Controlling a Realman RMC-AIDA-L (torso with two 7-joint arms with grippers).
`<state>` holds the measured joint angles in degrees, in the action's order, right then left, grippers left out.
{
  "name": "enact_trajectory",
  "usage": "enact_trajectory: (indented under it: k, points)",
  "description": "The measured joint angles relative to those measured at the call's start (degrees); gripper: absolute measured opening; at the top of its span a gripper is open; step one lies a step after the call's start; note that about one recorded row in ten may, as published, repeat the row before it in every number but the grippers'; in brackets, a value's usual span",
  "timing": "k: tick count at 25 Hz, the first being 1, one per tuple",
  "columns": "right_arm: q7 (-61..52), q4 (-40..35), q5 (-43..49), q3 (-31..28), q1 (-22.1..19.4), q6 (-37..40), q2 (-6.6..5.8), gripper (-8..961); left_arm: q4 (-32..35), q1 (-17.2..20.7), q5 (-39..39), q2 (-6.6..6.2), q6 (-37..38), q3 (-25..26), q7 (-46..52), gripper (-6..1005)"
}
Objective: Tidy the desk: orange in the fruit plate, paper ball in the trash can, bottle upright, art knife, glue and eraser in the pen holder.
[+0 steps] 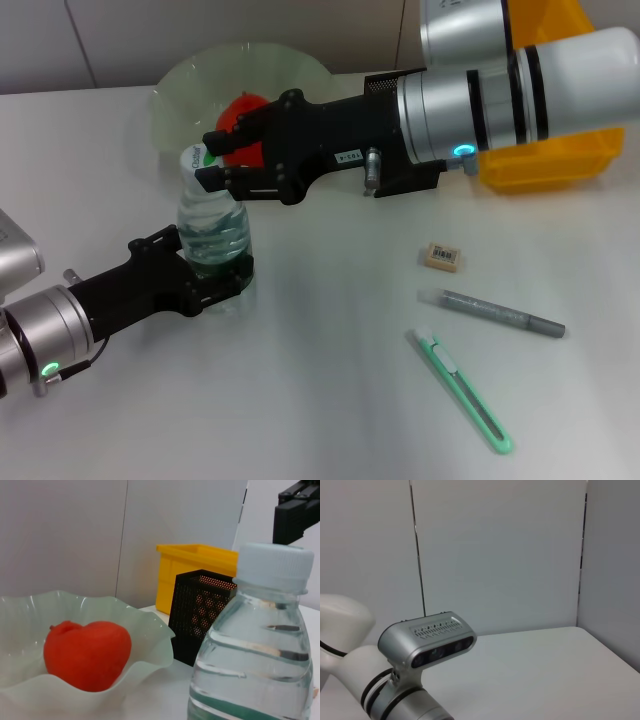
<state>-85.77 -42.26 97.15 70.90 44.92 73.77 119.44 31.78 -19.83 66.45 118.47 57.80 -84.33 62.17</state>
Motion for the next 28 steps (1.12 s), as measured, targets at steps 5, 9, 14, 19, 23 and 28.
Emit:
enact_trajectory:
  k: [5, 9, 14, 19, 23, 28]
  points:
    - [-0.31, 0.08, 0.02, -0.01, -0.24, -0.29, -0.02, 446, 0.56, 0.0, -0.01, 0.01, 0.18, 0.03, -0.09, 778]
    - [-0.48, 0.24, 0.05, -0.01, -0.31, -0.58, -0.09, 455, 0.75, 0.0, -0.11, 0.01, 0.32, 0.06, -0.1, 778]
    - [-0.49, 0.28, 0.16, -0.01, -0.39, -0.68, -0.09, 469, 0.76, 0.04, -0.18, -0.02, 0.72, 0.12, -0.07, 778]
    - [-0.52, 0.22, 0.31, -0.01, -0.41, -0.81, -0.09, 485, 0.76, 0.05, -0.18, -0.07, 0.86, 0.21, -0.06, 778]
    - [-0.75, -0.44, 0.68, 0.03, -0.45, -0.74, -0.08, 498, 0.75, 0.05, -0.19, -0.08, 0.91, 0.24, -0.05, 778]
    - [-1.72, -2.21, 1.28, 0.15, -0.5, -0.47, -0.05, 497, 0.68, 0.05, -0.24, -0.08, 0.98, 0.26, -0.1, 778]
